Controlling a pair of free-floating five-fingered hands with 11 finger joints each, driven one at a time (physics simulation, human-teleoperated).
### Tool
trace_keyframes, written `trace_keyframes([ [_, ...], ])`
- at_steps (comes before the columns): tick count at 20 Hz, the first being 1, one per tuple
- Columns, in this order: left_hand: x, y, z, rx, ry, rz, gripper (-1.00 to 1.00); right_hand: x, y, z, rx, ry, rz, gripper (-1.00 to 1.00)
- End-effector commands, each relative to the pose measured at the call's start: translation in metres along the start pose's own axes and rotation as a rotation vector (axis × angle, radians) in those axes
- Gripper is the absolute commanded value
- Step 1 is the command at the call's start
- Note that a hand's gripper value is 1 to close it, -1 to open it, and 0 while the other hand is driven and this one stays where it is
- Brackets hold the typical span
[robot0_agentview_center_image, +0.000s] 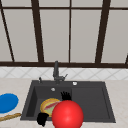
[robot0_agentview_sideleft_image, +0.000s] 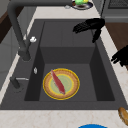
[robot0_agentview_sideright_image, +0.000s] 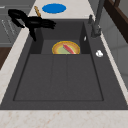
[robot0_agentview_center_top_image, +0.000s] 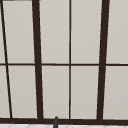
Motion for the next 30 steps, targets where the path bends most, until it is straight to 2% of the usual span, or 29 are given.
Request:
trace_keyframes([
  [1, 0.0, 0.0, 0.0, 0.0, 0.0, 0.0, 0.0, -0.018, -0.008, 0.009, 0.038, 0.006, -0.057, -1.0],
  [4, 0.0, 0.0, 0.0, 0.0, 0.0, 0.0, 0.0, -0.034, -0.012, 0.017, 0.047, 0.004, -0.066, -1.0],
  [14, 0.0, 0.0, 0.0, 0.0, 0.0, 0.0, 0.0, -0.084, -0.017, 0.056, 0.013, 0.008, -0.089, -1.0],
  [21, 0.0, 0.0, 0.0, 0.0, 0.0, 0.0, 0.0, -0.116, -0.021, 0.079, 0.059, 0.005, -0.118, -1.0],
  [30, 0.0, 0.0, 0.0, 0.0, 0.0, 0.0, 0.0, -0.15, -0.031, 0.13, 0.135, 0.005, -0.137, -1.0],
])
